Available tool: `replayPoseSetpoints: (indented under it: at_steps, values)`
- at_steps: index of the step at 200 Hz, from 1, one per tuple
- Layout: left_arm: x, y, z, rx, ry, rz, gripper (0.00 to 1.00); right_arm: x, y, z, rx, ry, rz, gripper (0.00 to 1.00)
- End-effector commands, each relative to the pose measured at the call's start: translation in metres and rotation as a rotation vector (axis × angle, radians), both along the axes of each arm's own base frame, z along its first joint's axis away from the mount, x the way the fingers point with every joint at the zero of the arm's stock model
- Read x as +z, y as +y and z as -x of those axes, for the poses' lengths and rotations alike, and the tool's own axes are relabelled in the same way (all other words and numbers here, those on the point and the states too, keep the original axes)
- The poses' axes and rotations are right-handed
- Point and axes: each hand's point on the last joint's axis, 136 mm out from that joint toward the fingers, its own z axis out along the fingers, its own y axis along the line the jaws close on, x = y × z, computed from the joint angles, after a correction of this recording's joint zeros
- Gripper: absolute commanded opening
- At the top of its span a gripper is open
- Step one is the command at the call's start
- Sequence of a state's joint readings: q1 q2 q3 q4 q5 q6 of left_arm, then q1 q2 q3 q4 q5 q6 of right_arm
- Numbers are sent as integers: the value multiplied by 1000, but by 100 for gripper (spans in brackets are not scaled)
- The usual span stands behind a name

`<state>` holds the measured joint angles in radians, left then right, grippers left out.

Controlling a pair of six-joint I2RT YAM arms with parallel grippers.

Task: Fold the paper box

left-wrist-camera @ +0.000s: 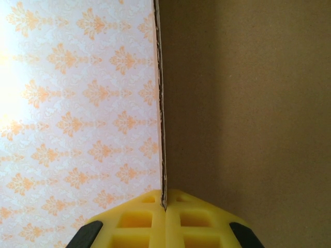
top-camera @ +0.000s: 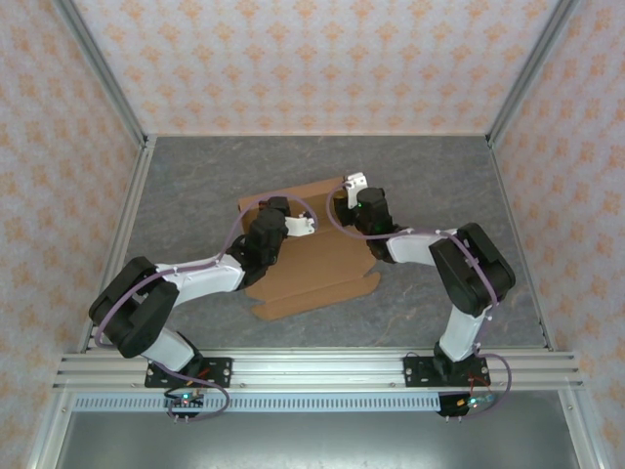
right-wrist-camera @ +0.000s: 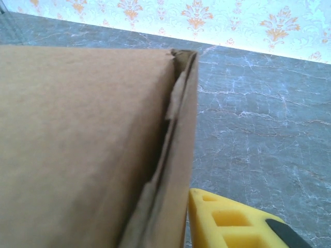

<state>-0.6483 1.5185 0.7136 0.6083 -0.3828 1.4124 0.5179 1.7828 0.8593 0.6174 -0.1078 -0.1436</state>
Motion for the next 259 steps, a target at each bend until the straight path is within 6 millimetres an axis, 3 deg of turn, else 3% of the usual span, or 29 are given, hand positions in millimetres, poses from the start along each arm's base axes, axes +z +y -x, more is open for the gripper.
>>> replayPoseSetpoints:
  at_steps: [1,71,162,212,259]
  values:
    - [15,-7,2,-22,-16,22,0,16,-6,-15,-77,-60,-24,24]
    - [15,-6,3,-22,-14,23,0,10,-18,-19,-150,-53,19,15]
    - [17,-6,3,-18,-10,27,0,5,-24,-22,-251,-68,174,13]
    - [18,-5,2,-8,-10,22,0,4,-8,-15,-106,-31,173,25]
    - [19,-4,0,5,-11,22,0,-1,-12,-8,-83,10,107,36]
